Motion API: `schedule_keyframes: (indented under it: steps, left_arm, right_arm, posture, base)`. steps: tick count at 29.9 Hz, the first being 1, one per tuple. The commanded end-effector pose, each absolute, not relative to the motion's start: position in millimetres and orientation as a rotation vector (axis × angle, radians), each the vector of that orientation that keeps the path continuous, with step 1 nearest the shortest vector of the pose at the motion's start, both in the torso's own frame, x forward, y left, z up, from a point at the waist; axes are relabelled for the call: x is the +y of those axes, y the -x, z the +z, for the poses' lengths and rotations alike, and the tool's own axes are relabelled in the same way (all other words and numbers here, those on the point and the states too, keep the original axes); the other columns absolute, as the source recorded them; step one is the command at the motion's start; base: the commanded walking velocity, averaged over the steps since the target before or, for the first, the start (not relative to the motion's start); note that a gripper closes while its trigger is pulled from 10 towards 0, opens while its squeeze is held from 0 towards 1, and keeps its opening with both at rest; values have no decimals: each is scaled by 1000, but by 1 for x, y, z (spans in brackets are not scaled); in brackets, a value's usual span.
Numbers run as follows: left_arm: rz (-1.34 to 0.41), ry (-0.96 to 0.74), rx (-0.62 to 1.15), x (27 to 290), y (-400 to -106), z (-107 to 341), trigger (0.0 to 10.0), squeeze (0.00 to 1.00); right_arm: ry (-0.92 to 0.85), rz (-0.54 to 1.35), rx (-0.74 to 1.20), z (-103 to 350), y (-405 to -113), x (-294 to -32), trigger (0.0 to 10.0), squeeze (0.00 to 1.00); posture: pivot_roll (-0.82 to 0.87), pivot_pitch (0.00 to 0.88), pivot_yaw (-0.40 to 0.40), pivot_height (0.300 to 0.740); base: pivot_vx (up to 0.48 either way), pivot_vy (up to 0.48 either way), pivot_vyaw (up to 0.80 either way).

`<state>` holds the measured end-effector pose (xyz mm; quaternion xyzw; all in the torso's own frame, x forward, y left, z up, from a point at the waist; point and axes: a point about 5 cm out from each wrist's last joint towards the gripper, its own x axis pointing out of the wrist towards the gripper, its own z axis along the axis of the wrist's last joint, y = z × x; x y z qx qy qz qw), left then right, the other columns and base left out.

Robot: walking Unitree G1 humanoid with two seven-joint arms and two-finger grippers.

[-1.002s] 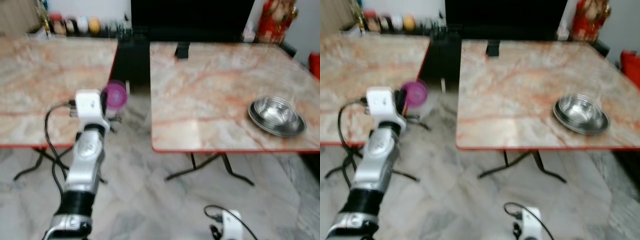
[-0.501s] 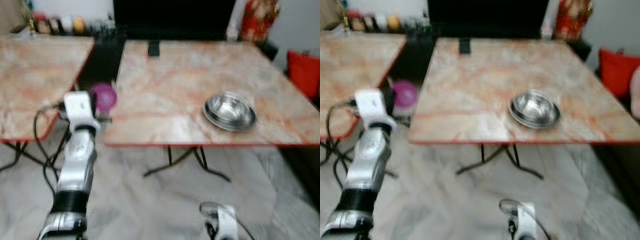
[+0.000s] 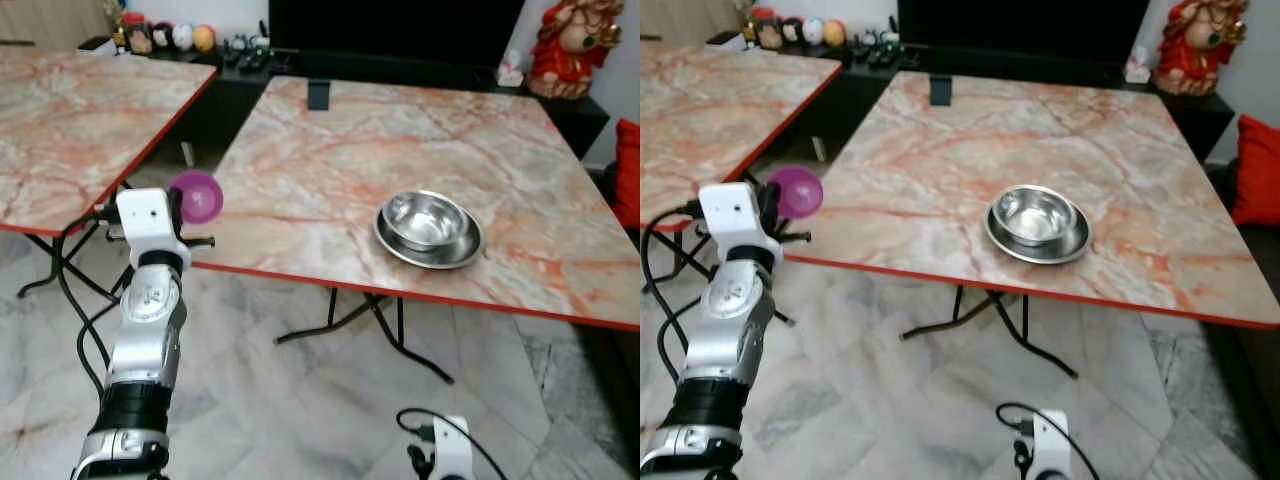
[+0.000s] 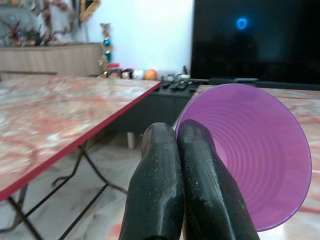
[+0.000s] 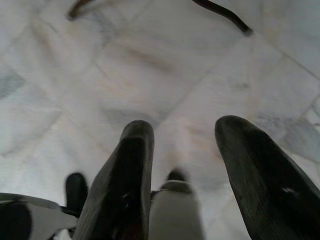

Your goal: Setting the table

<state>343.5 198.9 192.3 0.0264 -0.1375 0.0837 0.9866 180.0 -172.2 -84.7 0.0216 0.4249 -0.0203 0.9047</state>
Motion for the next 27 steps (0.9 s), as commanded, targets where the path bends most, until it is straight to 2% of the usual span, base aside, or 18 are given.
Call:
schedule_keyframes:
  steps: [1, 22, 27]
  left_arm:
    - [128, -31, -264, 191, -345, 191, 10000, 0]
    - [100, -3, -262, 191, -344, 191, 10000, 0]
    - [108, -14, -268, 194, -345, 194, 10000, 0]
  right_arm:
    - [-39, -66, 894, -86, -176, -181, 10000, 0]
    - [-44, -73, 892, -85, -177, -182, 10000, 0]
    - [-54, -74, 889, -85, -178, -182, 10000, 0]
  posture:
    - [17, 0, -30, 740]
    - [17, 0, -35, 740]
    - [20, 0, -36, 740]
  base:
    - [0, 0, 0]
    - [0, 0, 0]
    - [289, 0, 0]
